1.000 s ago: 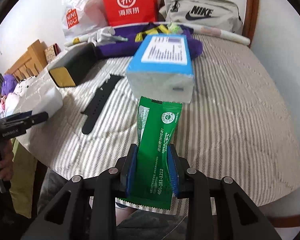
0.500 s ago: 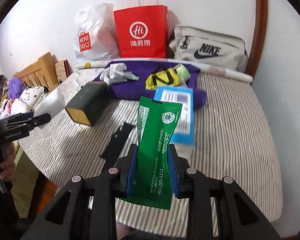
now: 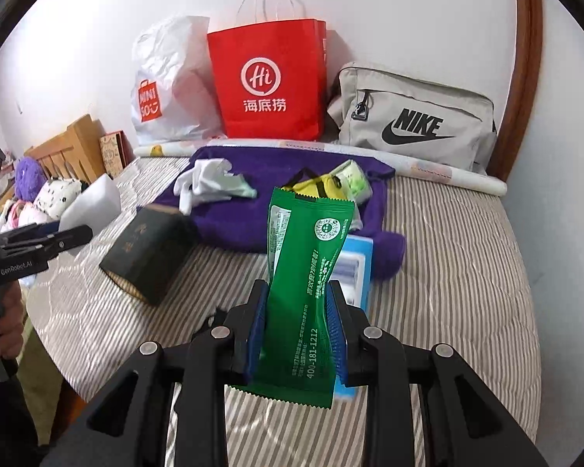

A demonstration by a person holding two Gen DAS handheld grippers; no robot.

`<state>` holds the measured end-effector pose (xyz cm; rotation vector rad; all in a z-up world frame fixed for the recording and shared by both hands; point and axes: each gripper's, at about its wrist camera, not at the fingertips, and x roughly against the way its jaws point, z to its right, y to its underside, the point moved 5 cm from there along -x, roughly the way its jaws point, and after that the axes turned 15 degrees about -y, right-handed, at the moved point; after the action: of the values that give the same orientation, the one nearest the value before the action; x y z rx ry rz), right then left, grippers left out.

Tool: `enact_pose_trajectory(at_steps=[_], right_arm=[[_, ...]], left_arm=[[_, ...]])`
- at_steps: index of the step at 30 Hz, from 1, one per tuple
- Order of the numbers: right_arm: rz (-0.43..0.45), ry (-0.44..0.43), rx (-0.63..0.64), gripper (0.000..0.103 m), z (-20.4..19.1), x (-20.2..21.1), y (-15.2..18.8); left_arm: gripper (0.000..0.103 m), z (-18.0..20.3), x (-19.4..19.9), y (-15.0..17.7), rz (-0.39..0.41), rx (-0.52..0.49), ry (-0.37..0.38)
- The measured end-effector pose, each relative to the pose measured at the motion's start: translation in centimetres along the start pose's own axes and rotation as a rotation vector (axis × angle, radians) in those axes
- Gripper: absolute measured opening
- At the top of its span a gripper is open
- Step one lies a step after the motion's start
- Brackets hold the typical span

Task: Organize soft objects
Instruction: 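Carry the foam block with the left tool while the right tool carries the green packet onto the towel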

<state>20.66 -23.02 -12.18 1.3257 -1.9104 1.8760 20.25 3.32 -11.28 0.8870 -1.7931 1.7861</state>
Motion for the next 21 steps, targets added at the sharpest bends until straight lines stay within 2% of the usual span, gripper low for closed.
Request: enact_pose_trajectory(at_steps=[6, 16, 21], right_arm=[[-0.004, -0.009, -0.01, 0.03, 1.5, -1.8, -2.3], [-0.028, -0.029, -0.005, 0.03, 3.4, -6.2, -6.0], [-0.043, -0.04, -0.001, 0.03, 3.9, -8.8, -7.9]], left_arm=[[0.056, 0.1, -2.2, -2.3, -0.022, 0.013, -0.001], [0.056, 1.6, -8.1, -5.6, -0.114, 0.016, 0.061], [0.056, 2.8, -10.8, -7.5, -0.133, -0.005, 0.078]])
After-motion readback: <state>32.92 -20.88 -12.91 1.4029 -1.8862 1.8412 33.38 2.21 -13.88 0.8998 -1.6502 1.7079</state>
